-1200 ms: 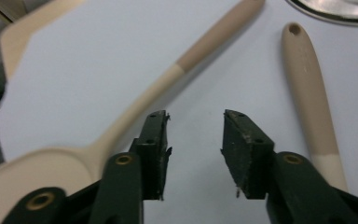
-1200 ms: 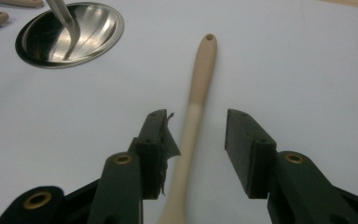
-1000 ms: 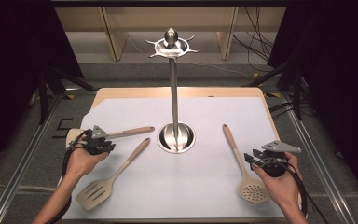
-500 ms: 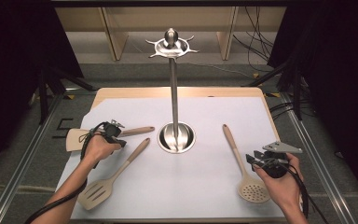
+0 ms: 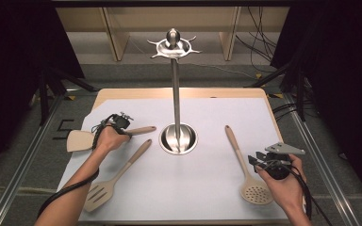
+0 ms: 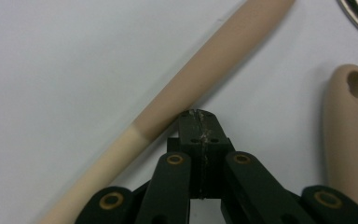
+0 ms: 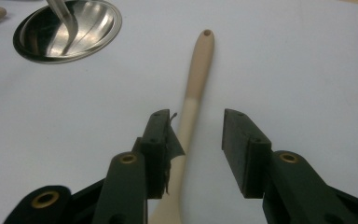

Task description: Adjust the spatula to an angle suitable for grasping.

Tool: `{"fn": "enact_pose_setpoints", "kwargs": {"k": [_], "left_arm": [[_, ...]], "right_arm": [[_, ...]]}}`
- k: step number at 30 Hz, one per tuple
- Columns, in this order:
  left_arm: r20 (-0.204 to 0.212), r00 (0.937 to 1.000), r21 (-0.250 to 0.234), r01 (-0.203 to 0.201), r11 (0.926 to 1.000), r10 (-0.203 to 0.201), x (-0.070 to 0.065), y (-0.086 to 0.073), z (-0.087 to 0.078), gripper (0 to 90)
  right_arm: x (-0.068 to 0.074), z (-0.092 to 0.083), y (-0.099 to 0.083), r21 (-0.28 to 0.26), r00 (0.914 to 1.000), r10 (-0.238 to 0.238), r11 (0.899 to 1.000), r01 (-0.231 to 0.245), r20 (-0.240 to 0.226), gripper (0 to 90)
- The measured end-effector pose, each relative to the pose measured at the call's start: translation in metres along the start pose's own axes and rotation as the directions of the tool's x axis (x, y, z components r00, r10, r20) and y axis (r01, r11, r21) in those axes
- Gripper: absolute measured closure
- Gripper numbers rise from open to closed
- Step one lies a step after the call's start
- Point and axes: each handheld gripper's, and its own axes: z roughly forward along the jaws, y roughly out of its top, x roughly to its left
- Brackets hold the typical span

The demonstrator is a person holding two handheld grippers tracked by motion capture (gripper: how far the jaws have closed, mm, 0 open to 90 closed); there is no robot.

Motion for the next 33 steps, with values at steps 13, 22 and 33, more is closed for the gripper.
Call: {"fn": "enact_pose_setpoints", "kwargs": {"k": [13,22,33], "left_arm": [[-0.025,0.9958,-0.082,-0.09,0.9925,0.088,0.012,0.017,-0.012,58.5],[-0.044,0.9888,0.006,-0.142,0.9898,0.143,0.032,-0.001,0.002,45.9],[-0.071,0.9938,0.05,-0.082,0.9954,0.085,0.032,0.003,0.001,59.6]], "right_arm": [[-0.004,0.001,-0.002,-0.013,0.9988,-0.046,0.999,0.047,0.018,63.0],[0.0,0.001,-0.002,0.013,0.9999,0.005,1.0,-0.005,-0.011,63.0],[-0.001,0.0,-0.003,0.008,1.0,-0.003,1.0,0.003,-0.006,63.0]]}}
